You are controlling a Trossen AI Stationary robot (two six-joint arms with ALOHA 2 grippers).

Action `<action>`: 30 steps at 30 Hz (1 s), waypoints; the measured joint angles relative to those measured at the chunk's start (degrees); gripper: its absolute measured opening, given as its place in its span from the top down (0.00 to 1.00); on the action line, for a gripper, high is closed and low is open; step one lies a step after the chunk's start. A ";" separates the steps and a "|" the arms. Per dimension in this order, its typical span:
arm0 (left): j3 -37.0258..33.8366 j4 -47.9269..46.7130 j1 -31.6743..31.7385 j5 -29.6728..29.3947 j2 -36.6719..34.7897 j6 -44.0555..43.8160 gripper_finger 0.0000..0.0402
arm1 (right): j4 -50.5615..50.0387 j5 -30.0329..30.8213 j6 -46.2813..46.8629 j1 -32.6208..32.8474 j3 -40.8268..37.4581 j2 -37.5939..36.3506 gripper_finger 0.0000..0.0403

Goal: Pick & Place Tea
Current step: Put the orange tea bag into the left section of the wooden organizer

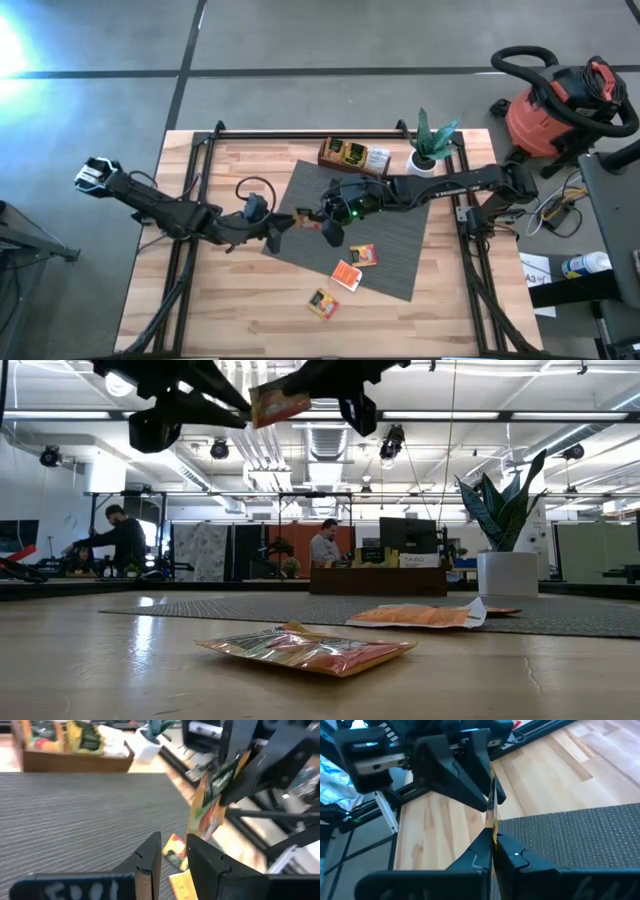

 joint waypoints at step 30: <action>-4.35 18.18 0.48 4.20 0.24 9.26 0.97 | 5.62 2.88 3.92 0.65 -0.12 0.58 0.98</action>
